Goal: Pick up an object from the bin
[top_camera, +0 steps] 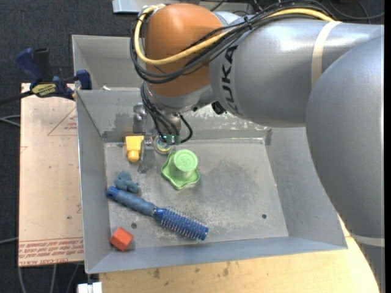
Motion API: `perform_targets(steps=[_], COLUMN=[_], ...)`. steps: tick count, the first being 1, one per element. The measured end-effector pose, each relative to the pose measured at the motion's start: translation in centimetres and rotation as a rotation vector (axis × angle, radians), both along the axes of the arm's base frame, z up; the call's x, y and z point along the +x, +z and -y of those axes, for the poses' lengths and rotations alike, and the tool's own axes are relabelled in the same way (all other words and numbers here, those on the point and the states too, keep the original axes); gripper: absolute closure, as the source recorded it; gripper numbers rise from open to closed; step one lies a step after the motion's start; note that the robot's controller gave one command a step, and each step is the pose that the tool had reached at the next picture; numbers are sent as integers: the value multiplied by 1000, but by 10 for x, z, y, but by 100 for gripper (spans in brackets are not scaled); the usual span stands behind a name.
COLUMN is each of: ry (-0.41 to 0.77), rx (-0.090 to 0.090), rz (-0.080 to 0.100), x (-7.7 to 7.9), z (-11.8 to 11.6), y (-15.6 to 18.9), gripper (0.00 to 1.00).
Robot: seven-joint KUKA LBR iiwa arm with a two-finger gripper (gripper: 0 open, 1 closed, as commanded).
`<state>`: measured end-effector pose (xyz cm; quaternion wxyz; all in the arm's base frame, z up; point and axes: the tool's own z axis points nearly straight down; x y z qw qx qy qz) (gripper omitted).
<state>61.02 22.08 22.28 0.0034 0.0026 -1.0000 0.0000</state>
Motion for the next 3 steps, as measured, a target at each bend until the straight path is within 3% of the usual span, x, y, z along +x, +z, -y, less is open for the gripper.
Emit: perform_targets(steps=[1,2,3], ry=[107,104,615], rx=[1,-1,4], rz=[1,14,16], x=[-43,-38,-52], z=[10,13,5], y=[-155,-150,8], gripper=[0,100,100])
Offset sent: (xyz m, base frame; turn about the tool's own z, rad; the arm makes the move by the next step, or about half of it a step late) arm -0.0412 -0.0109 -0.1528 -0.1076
